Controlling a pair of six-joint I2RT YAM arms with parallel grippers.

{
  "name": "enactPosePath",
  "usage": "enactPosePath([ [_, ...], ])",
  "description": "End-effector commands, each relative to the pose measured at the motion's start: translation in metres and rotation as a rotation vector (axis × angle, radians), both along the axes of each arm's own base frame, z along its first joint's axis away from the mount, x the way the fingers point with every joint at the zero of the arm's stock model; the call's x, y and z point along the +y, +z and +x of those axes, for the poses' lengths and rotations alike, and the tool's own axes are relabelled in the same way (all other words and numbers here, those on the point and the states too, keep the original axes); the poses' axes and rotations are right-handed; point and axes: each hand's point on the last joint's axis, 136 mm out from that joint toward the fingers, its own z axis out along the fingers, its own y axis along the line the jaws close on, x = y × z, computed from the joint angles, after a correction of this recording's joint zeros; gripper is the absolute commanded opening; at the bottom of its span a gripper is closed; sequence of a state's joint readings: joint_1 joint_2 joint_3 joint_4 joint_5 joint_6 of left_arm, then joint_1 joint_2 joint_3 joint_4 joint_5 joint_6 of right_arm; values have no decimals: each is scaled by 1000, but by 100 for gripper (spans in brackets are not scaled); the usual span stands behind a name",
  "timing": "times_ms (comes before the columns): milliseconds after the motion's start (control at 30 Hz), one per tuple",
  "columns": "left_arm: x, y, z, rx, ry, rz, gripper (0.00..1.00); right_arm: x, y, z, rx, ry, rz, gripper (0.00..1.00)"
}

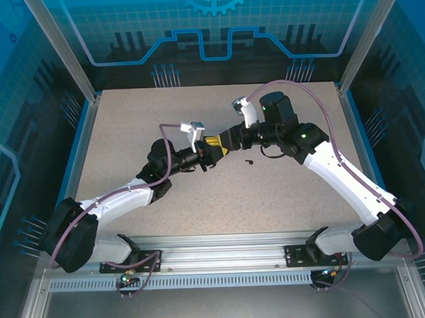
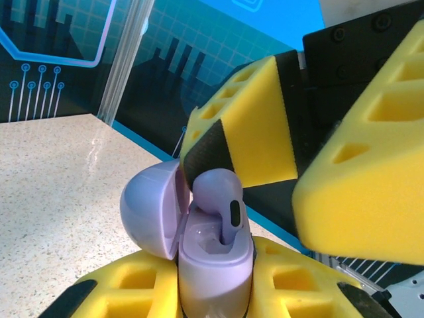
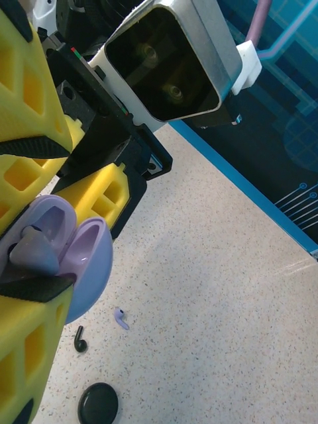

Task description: Insert the wireless bluetooth earbuds into the charging case

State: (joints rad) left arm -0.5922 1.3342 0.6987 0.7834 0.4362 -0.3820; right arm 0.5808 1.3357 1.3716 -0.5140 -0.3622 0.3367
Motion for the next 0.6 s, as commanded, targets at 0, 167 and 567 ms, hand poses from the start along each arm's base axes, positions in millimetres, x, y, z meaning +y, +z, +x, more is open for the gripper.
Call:
enactPosePath([
  [0, -5, 26, -10, -78, -59, -22, 13, 12, 9, -12, -7, 78, 13, 52],
  [167, -9, 30, -16, -88, -103, -33, 14, 16, 10, -16, -5, 108, 14, 52],
  [567, -17, 33, -25, -88, -184, -42, 13, 20, 19, -29, -13, 185, 39, 55],
])
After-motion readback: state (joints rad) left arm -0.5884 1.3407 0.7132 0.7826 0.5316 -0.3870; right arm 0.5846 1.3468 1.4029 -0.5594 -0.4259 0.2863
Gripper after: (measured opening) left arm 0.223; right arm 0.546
